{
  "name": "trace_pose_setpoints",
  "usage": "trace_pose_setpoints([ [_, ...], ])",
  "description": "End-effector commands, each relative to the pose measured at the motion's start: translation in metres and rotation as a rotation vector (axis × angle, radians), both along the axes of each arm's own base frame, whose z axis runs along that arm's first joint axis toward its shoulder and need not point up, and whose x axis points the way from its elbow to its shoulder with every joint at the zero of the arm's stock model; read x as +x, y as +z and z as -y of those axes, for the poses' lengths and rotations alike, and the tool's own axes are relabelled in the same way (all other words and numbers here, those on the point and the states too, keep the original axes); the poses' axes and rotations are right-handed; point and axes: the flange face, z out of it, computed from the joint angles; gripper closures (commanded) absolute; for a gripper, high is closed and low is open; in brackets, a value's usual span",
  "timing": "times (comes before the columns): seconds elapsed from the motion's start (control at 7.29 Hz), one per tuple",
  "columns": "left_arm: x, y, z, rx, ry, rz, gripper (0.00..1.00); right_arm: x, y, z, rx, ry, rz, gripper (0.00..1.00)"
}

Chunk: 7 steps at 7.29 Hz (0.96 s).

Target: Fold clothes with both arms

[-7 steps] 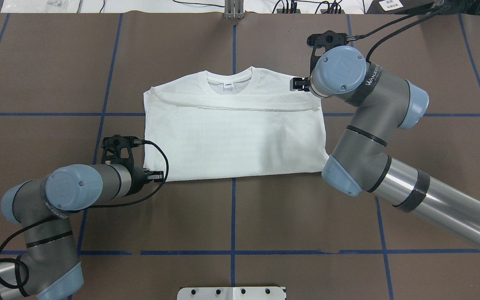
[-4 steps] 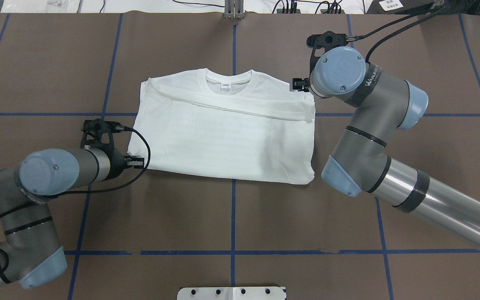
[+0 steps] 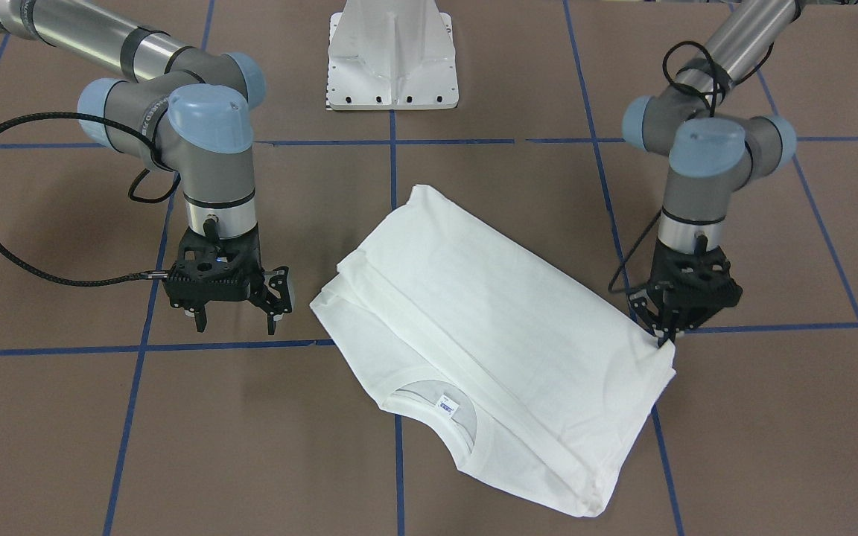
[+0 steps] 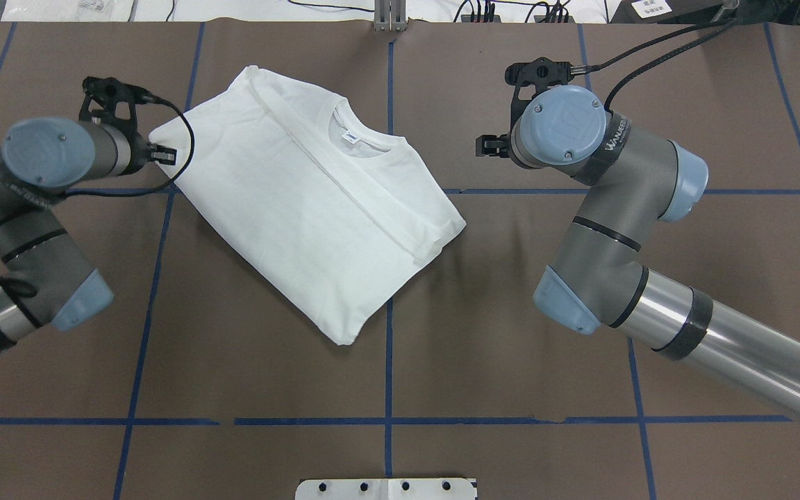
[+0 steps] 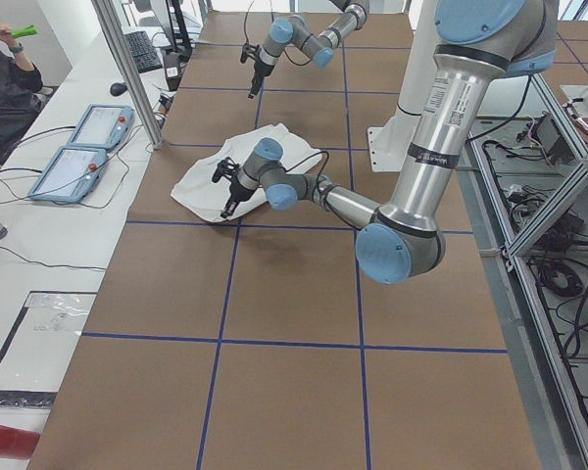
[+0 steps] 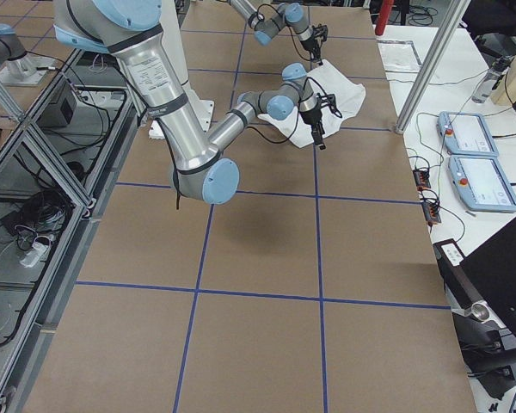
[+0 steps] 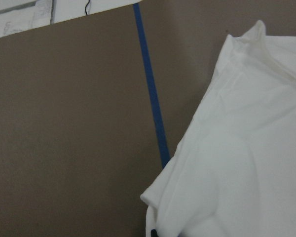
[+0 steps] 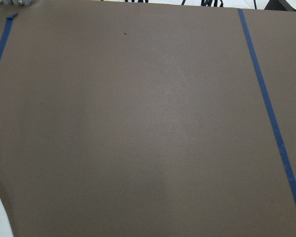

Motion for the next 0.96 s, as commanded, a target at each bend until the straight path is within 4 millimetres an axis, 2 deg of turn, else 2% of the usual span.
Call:
trace_pose_setpoints([
  [0.0, 0.014, -0.003, 0.112, 0.031, -0.046, 0.034, 1.0, -0.004, -0.004, -0.003, 0.008, -0.002, 0.016, 0.0],
  [0.14, 0.025, -0.019, 0.128, 0.032, -0.046, 0.032, 1.0, -0.008, -0.009, -0.005, 0.011, -0.004, 0.023, 0.0],
  [0.27, 0.018, -0.019, 0.13, 0.037, -0.051, 0.023, 0.91, -0.009, -0.013, -0.005, 0.014, -0.006, 0.03, 0.0],
  [0.41, 0.01, -0.014, 0.121, 0.093, -0.034, -0.009, 0.01, -0.019, -0.021, -0.008, 0.018, -0.016, 0.036, 0.0],
  [0.55, -0.007, -0.015, 0.107, 0.094, 0.038, -0.071, 0.0, -0.029, -0.039, -0.006, -0.002, 0.014, 0.074, 0.0],
  [0.69, -0.028, -0.008, 0.099, 0.097, 0.108, -0.102, 0.0, -0.055, -0.062, 0.005, -0.051, 0.067, 0.115, 0.01],
  [0.82, -0.036, -0.008, 0.089, 0.112, 0.111, -0.111, 0.0, -0.092, -0.097, 0.02, -0.08, 0.091, 0.137, 0.02],
])
